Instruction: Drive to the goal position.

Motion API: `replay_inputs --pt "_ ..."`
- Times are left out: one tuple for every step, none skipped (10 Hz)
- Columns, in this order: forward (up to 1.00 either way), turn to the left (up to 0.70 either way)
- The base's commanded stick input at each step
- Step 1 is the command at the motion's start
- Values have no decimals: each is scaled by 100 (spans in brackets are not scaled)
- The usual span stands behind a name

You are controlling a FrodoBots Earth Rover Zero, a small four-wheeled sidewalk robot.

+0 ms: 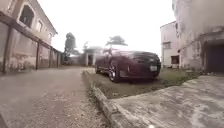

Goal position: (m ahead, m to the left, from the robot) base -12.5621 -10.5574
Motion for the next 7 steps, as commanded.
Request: replay_inputs --pt "-100 0" --pt "-79 0" --pt "-8 0" --pt "0 0" --pt "0 0" --pt "0 0" --pt "0 0"
